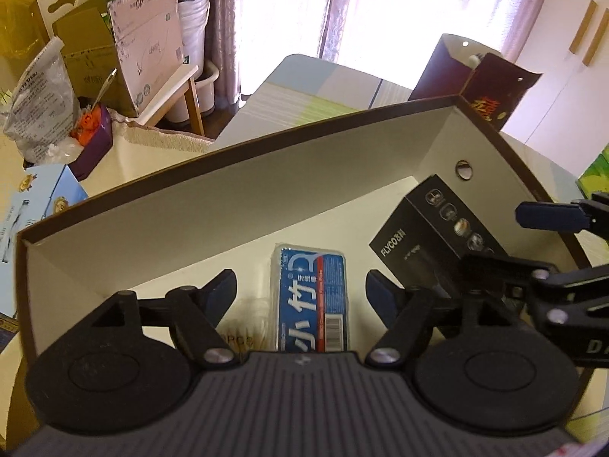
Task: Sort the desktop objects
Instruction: 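Open both tools to drop the floss box and black box into the box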
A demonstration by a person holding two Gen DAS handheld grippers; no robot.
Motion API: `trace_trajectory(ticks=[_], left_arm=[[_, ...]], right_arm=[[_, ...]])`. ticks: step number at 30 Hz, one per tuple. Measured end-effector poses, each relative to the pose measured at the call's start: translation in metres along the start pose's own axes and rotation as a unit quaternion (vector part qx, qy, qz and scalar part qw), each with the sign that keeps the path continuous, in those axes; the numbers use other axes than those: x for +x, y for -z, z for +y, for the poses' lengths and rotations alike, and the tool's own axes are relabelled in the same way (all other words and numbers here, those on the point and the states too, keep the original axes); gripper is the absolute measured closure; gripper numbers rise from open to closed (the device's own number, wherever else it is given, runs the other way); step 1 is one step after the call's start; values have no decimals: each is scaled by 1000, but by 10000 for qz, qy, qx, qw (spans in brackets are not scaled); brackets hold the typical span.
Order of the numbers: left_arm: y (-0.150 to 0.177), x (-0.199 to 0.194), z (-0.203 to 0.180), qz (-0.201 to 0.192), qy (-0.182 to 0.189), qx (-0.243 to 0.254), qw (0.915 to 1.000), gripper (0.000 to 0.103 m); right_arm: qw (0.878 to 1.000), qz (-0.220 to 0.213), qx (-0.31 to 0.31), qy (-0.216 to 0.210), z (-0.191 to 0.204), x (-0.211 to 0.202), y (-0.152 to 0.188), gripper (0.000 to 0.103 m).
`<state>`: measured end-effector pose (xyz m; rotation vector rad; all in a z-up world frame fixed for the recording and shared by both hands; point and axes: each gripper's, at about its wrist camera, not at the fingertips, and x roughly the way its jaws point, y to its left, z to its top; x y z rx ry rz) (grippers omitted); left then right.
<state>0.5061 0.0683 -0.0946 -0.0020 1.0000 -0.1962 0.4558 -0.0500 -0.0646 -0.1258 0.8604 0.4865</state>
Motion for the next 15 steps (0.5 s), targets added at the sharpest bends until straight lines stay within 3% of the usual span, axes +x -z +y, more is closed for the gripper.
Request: trace_trajectory(ticks=[2,15], left_arm=[[3,-8,-1,-18,-1,12,10000,30],[25,-78,-9,-377,-211,50,9991,27]], right_arm=[[10000,-68,-1,-46,2,-11,4,22],[9988,-375,267,-158,11,-70,21,8]])
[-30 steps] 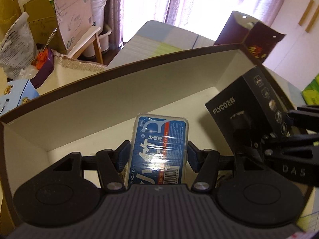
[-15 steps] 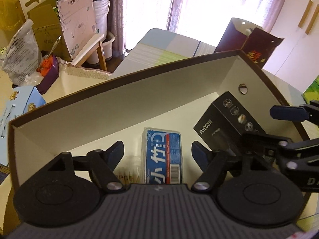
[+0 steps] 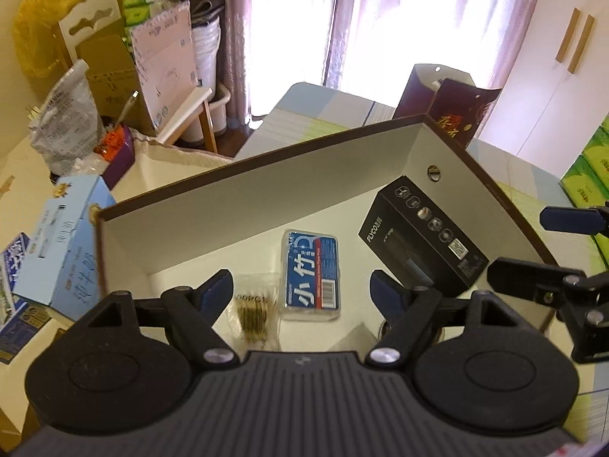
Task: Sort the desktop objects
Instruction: 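Open both tools to drop the floss box and black box into the box, then withdraw both open tools from the box toward the remaining items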
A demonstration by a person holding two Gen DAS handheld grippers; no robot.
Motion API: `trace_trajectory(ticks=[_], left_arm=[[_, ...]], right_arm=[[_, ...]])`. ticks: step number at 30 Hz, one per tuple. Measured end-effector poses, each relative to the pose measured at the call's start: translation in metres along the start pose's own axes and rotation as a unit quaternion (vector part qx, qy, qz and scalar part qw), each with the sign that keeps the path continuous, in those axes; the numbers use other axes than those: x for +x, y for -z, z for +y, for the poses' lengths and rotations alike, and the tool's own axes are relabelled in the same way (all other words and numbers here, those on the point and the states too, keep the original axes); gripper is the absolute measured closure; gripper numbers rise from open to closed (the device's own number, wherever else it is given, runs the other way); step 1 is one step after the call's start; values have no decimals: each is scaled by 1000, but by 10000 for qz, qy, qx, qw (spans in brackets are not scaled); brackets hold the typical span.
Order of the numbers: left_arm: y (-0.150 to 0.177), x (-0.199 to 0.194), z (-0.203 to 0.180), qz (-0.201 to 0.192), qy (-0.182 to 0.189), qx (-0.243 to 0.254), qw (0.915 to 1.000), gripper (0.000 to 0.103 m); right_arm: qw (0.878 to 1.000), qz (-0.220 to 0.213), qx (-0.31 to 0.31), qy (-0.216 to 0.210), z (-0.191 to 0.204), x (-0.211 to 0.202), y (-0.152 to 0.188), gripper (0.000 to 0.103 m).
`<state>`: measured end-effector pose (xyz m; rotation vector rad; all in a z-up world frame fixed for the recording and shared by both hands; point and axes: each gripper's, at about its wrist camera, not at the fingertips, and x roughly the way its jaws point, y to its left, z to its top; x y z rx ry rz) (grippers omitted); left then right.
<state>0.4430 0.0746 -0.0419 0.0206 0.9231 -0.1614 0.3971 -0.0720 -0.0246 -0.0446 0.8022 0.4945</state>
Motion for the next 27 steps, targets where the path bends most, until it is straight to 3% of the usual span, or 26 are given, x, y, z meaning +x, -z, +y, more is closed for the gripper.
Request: trace_trajectory(ticks=[11,27], left_arm=[[50,-81,-14,-252,-185,-190,9993,24],[159,-188,-38,-372,-499,-802,9948,23]], right_arm=[[9995,-304,67,-80,10,-65,29,3],[9975,-328,-551,-301,30,-141,114,3]])
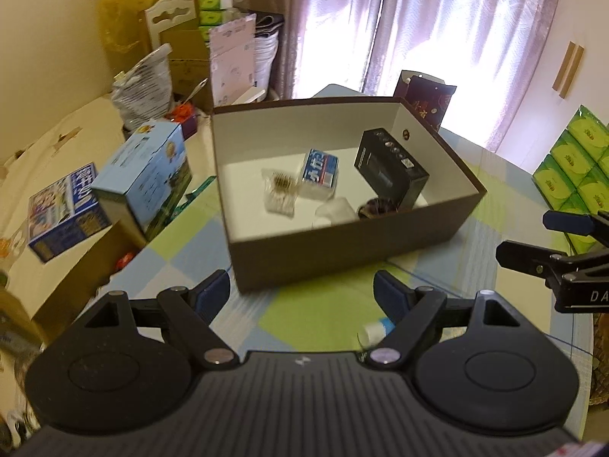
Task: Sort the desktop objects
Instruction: 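Withdraw both open tools from the box toward the remaining items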
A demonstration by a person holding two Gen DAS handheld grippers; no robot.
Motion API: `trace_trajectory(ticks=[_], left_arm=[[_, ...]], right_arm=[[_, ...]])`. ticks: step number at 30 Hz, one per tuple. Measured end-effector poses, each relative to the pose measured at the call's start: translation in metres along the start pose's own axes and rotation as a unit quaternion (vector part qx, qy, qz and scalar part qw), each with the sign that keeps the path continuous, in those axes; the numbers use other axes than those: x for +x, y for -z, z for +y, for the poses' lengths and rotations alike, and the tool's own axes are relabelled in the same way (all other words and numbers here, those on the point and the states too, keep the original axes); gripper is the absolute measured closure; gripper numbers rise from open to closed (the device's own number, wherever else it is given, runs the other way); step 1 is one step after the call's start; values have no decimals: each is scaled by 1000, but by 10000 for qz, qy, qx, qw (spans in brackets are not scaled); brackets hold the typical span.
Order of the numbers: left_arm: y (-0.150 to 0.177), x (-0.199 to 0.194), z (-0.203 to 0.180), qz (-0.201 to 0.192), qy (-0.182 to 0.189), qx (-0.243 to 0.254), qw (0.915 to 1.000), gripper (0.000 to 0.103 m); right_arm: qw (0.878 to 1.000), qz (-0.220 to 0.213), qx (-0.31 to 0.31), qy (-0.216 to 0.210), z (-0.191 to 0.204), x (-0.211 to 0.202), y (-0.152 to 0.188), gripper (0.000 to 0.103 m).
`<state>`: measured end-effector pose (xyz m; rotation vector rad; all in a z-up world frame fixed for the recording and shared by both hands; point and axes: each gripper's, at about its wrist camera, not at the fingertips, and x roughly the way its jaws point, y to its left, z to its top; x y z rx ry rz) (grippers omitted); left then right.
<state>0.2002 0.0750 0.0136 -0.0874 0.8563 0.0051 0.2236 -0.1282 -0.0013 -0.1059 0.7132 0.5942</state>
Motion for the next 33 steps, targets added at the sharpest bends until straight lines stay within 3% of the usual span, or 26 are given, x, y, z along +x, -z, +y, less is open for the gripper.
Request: trace_trajectory(ticks=[12,20,33], left_arm=[[52,-60,-34,-116,-239,124,9996,23],[77,-65,-58,-9,-56,214,9998,23],[122,-69,-81,186,118,666,9975,23]], right_arm=[[9986,406,-281,-207,4,-38,68,3],[9981,564,-114,-228,0,-63,102,3],[9983,520,235,145,-12,-108,138,3]])
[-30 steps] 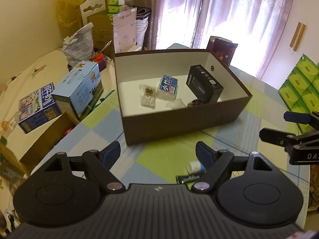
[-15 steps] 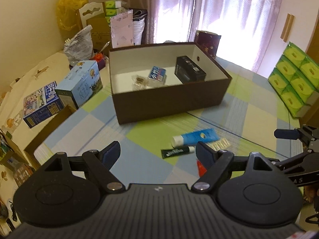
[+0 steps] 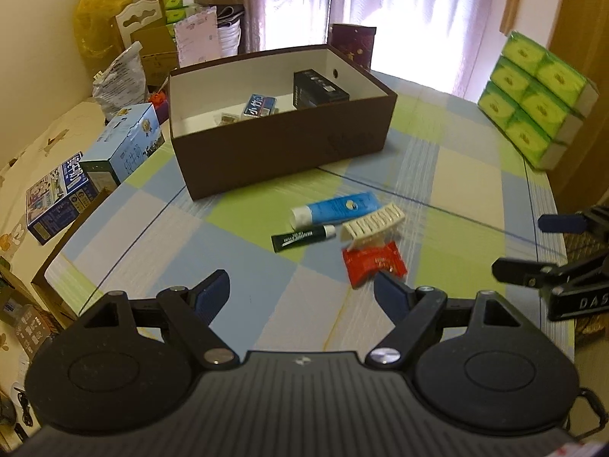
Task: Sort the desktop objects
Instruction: 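Withdraw both open tools from the box toward the remaining items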
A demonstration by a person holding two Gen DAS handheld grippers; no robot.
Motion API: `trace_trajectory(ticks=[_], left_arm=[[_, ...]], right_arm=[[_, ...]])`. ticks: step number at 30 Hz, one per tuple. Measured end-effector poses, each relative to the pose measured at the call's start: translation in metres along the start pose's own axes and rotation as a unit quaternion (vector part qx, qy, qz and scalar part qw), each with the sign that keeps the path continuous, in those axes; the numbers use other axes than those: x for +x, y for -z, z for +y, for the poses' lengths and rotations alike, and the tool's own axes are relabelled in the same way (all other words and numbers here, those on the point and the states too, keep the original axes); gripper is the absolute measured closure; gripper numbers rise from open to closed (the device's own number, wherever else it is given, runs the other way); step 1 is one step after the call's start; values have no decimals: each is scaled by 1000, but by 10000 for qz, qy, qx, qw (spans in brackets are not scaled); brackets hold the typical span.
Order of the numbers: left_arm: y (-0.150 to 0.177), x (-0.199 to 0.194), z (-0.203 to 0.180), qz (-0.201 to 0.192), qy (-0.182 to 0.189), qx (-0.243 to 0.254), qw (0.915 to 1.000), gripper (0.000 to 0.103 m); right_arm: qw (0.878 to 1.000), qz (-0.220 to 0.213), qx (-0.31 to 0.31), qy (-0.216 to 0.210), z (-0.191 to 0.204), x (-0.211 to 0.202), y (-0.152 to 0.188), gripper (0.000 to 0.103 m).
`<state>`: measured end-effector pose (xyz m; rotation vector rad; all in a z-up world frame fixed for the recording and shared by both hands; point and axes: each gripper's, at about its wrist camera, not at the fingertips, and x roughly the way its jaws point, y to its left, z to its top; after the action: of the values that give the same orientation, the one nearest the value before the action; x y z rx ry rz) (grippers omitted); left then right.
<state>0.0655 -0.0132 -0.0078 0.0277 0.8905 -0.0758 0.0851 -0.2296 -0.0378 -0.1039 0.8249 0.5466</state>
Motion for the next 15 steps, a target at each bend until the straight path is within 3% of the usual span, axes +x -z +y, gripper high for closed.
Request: trace_trajectory(ticks=[15], left_arm=[[20,11,-8,419,-88,31,9991,23]], right_arm=[[9993,146,344,68,-6,-4,23,3]])
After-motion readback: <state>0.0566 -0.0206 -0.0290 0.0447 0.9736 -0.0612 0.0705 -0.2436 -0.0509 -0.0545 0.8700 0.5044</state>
